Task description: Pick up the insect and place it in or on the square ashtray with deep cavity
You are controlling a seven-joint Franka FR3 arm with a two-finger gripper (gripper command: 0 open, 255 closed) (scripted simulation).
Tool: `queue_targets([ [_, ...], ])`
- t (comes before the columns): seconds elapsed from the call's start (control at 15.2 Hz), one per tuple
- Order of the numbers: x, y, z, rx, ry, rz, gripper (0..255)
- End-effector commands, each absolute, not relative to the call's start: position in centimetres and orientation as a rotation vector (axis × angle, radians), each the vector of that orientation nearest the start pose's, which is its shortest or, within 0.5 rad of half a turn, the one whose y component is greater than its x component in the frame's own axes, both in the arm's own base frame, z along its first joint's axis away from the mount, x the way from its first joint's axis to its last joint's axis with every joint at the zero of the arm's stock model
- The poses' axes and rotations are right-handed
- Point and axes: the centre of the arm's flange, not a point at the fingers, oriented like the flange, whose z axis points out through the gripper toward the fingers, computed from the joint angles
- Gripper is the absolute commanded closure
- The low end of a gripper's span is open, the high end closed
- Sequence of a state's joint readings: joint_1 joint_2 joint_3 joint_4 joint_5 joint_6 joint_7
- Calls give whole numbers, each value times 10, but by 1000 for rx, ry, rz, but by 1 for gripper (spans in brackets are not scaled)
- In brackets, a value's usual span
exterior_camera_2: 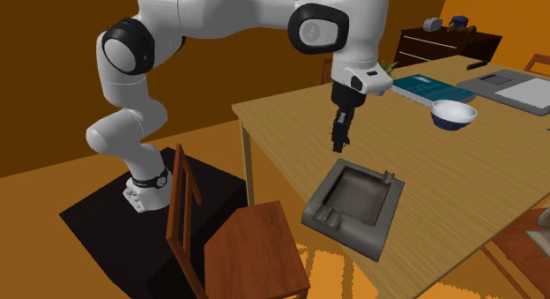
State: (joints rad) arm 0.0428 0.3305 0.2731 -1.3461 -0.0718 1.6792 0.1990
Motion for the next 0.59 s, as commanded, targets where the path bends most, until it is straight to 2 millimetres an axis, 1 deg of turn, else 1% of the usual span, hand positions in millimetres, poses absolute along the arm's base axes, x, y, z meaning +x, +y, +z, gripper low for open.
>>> queue_targets([
  [0.0,658,153,543,-3118,-171,-14,255],
  [0.4,723,106,542,-3118,-171,-14,255],
  [0.53,723,106,531,-3118,-171,-14,255],
])
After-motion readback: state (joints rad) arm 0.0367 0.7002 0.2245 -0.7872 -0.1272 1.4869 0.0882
